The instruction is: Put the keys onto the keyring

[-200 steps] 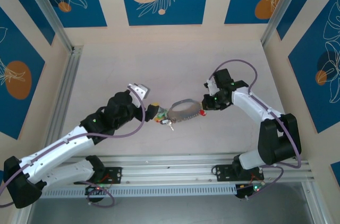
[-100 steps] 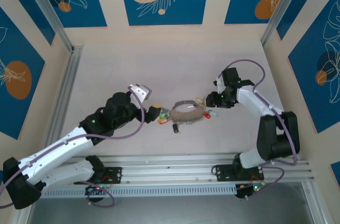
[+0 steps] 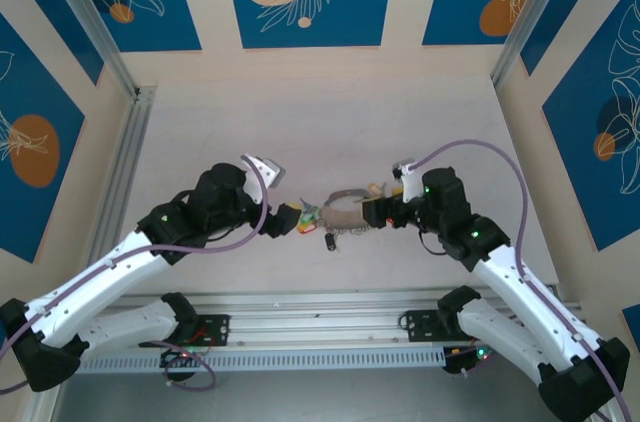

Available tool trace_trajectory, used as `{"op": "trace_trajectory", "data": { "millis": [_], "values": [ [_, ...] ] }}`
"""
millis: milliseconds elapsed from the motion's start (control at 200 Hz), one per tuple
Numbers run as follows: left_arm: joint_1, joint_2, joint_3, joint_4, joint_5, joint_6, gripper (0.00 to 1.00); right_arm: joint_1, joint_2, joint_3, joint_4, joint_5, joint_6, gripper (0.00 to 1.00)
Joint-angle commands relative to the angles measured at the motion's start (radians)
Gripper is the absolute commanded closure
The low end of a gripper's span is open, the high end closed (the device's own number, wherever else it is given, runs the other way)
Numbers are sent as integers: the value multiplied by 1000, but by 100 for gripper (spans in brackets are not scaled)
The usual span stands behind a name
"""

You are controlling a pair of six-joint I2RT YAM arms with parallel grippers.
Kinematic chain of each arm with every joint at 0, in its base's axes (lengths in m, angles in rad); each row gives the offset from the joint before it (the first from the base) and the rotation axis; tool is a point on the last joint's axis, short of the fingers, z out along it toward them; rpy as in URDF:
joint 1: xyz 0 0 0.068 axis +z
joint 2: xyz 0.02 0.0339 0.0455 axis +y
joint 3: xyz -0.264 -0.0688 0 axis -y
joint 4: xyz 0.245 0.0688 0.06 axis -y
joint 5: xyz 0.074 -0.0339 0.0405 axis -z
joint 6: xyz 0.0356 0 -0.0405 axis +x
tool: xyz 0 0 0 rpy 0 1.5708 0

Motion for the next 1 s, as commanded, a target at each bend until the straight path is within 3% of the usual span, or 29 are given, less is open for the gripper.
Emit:
{"op": "trace_trajectory", "data": {
  "millis": [0, 300, 545, 755, 925, 995],
  "values": [
    [20, -1, 35, -124, 85, -60, 0, 10, -19, -70, 92, -41, 74, 7],
    [22, 18, -29, -210, 132, -115, 0, 31, -284, -233, 5, -48, 182, 2],
    [23, 60, -90, -69, 116, -126, 0, 30, -336, -290, -58, 1, 265, 1],
    [55, 81, -134, 121, -121, -123, 0, -17, -303, -255, 10, 206, 208, 1],
    [229, 120, -159, 240, -329, -118, 0, -270, -158, -206, 201, 128, 114, 1],
    [299, 127, -190, 296, -427, -103, 0, -351, -97, -196, 272, 164, 79, 1]
  ]
}}
